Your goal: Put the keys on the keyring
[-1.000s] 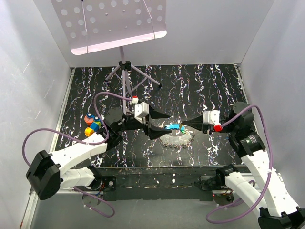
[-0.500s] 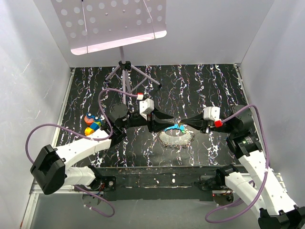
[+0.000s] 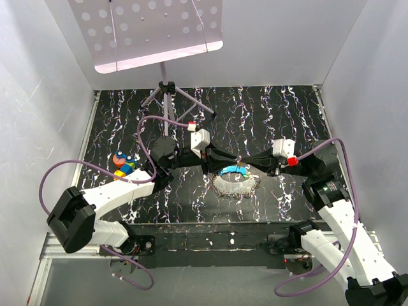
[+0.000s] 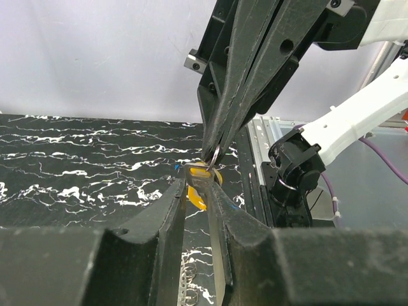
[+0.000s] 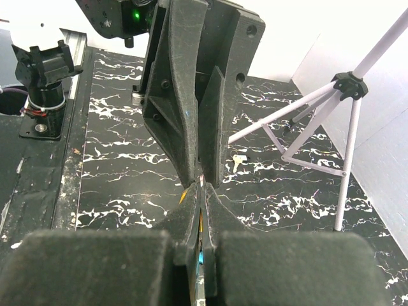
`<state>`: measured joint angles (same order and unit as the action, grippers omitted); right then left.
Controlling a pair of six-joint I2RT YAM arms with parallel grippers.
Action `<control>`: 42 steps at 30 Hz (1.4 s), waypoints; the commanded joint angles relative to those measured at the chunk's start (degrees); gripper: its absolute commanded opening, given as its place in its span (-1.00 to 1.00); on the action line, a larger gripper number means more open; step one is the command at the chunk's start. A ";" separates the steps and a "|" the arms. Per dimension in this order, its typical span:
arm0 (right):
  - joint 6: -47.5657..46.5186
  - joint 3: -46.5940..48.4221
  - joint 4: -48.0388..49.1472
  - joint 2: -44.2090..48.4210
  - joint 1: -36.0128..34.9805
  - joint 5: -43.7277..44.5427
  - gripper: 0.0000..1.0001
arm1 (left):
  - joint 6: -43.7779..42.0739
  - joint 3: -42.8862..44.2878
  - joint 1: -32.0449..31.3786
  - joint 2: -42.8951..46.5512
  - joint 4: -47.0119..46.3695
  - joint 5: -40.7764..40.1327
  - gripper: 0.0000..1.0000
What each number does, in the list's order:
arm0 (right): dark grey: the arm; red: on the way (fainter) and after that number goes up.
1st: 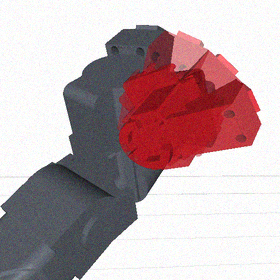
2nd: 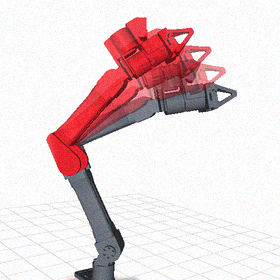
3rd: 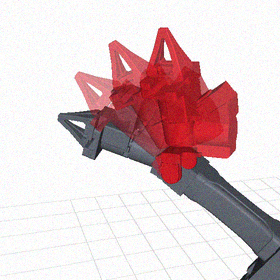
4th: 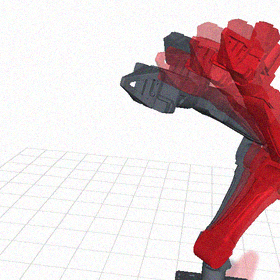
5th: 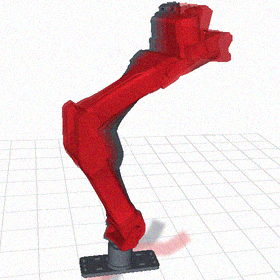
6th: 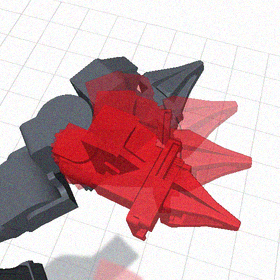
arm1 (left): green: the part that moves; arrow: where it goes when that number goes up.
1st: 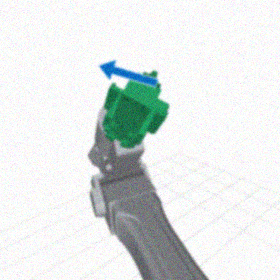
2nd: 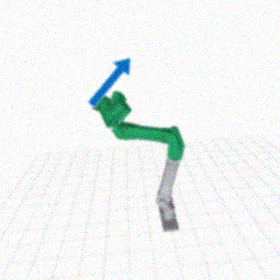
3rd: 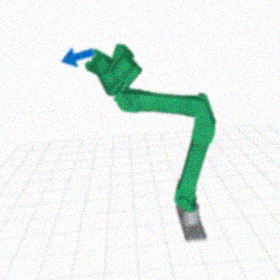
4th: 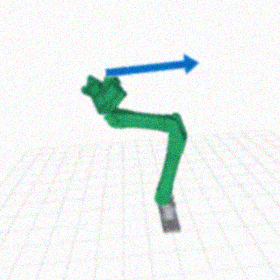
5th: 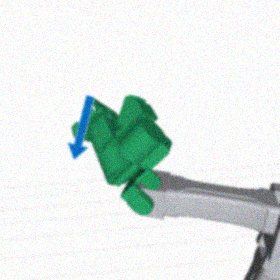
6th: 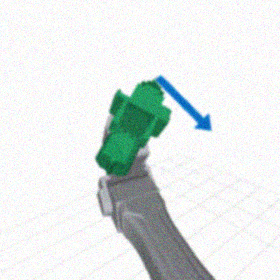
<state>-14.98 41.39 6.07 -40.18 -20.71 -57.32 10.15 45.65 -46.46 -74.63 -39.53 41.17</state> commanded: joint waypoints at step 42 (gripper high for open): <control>-0.48 1.59 -3.33 -1.03 -0.30 -0.95 -0.97 | -6.72 7.34 -0.65 3.53 15.42 -0.56 -1.00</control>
<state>-14.13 41.36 5.08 -40.99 -20.71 -57.17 7.81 48.60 -47.00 -74.74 -34.81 42.68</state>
